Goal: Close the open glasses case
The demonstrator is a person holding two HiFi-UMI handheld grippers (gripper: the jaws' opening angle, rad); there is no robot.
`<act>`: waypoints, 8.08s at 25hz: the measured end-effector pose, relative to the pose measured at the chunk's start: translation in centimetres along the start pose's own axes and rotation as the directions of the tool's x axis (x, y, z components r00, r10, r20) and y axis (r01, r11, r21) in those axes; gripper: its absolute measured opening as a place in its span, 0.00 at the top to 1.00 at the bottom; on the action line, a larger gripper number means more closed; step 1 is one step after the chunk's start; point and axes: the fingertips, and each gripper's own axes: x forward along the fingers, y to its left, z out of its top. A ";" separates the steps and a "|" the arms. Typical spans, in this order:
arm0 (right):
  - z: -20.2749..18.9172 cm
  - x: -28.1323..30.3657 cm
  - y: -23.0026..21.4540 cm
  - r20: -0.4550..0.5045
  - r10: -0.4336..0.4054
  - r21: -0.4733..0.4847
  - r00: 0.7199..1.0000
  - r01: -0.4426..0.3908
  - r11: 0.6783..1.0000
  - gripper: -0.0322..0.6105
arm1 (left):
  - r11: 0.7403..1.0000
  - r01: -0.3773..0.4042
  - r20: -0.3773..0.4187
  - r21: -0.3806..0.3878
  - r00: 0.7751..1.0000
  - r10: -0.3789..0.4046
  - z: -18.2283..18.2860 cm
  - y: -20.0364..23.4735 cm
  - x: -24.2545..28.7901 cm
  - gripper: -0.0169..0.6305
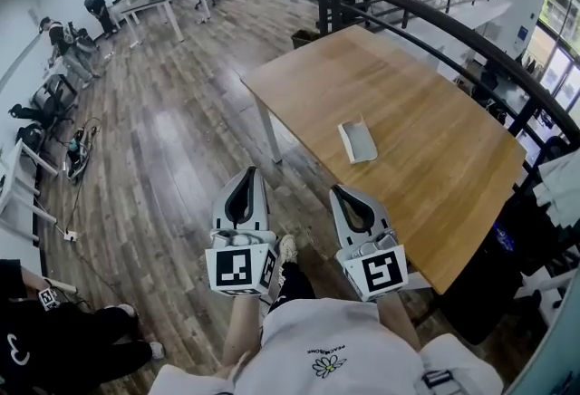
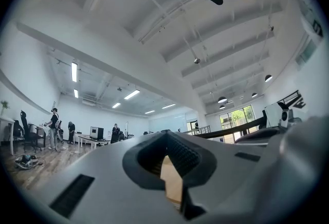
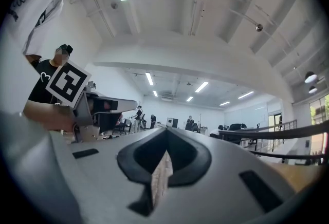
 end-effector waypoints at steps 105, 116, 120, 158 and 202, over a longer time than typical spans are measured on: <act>-13.8 4.3 -19.7 -0.262 -0.940 -0.017 0.220 0.973 0.232 0.94 | 0.066 0.903 -0.409 -0.425 -0.126 -0.904 -36.9 -24.6 28.9 0.53; -14.1 4.2 -19.8 -0.268 -0.937 -0.014 0.224 0.972 0.236 0.94 | 0.080 0.893 -0.440 -0.443 -0.139 -0.887 -38.1 -24.4 28.8 0.53; -14.2 4.2 -19.9 -0.271 -0.934 -0.012 0.232 0.970 0.244 0.94 | 0.082 0.895 -0.445 -0.437 -0.136 -0.885 -38.1 -24.4 28.8 0.53; -15.6 7.1 -21.6 -0.305 -0.862 0.100 0.405 0.913 0.395 0.94 | 0.199 0.820 -0.506 -0.537 -0.124 -0.854 -41.3 -18.3 25.5 0.53; -12.9 9.9 -24.9 -0.209 -0.904 -0.126 0.374 0.906 0.404 0.94 | 0.454 0.873 -0.002 -0.179 0.461 -0.887 -16.9 -14.1 37.5 0.95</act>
